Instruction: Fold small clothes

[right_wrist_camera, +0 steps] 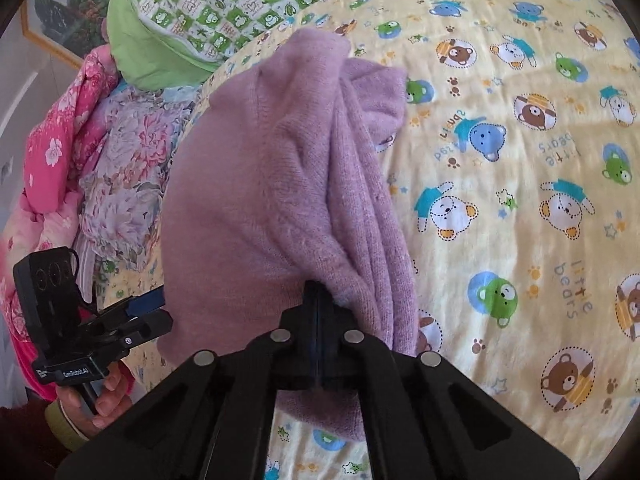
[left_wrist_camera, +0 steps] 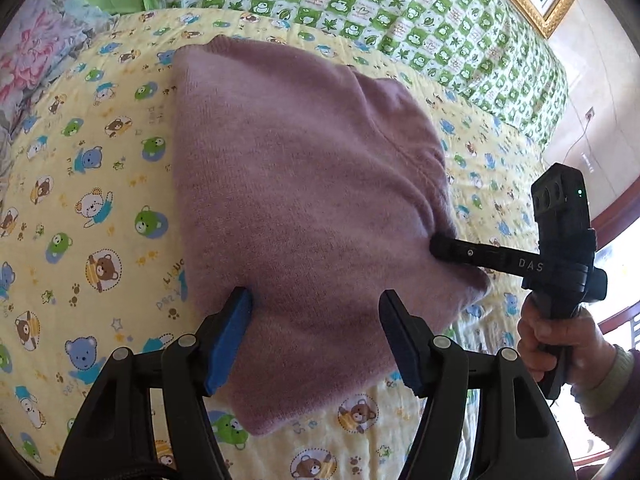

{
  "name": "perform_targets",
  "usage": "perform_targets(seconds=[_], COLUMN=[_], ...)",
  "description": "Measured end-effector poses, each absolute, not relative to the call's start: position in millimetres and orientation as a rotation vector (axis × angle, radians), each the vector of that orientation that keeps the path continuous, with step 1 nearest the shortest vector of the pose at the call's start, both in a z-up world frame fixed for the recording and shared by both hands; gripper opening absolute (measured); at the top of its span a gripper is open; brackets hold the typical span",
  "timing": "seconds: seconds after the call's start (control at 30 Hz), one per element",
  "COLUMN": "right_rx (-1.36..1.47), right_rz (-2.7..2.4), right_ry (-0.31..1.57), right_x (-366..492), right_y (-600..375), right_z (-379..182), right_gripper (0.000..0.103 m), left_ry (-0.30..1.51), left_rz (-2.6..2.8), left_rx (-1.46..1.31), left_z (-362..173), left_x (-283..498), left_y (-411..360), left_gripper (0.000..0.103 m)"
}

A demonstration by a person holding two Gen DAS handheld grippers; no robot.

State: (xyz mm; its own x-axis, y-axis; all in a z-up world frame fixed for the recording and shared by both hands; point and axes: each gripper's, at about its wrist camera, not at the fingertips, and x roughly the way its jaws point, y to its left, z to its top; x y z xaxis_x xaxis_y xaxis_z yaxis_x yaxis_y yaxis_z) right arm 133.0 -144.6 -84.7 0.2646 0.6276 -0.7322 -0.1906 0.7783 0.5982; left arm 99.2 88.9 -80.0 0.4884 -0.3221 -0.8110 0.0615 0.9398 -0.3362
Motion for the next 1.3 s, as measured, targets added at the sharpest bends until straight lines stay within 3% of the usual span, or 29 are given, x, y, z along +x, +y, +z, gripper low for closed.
perform_targets(seconds=[0.37, 0.63, 0.7, 0.87, 1.1, 1.23, 1.3], right_rx=[0.357, 0.349, 0.343, 0.312, 0.294, 0.277, 0.267], right_rz=[0.510, 0.516, 0.518, 0.523, 0.525, 0.507, 0.505], right_ry=[1.172, 1.098, 1.086, 1.060, 1.063, 1.065, 1.057], right_x=[109.9, 88.5, 82.8, 63.9, 32.2, 12.1, 0.9], right_y=[-153.5, -155.0, -152.0, -146.7, -145.3, -146.7, -146.9], right_z=[-67.8, -27.2, -20.6, -10.2, -10.6, -13.9, -14.7], right_gripper=[0.000, 0.004, 0.007, 0.034, 0.037, 0.049, 0.056], left_ry=[1.092, 1.051, 1.040, 1.015, 0.993, 0.973, 0.942], left_rz=[-0.226, -0.225, -0.215, -0.179, -0.140, -0.112, -0.090], left_rx=[-0.292, -0.328, -0.326, -0.299, -0.282, -0.278, -0.263], left_z=[-96.2, -74.8, -69.5, -60.8, -58.0, -59.5, -59.2], left_x=[64.1, 47.0, 43.2, 30.9, 5.2, -11.9, -22.8], left_y=[105.1, 112.5, 111.0, 104.9, 105.8, 109.9, 111.3], left_gripper=[0.067, 0.067, 0.067, 0.069, 0.071, 0.082, 0.082])
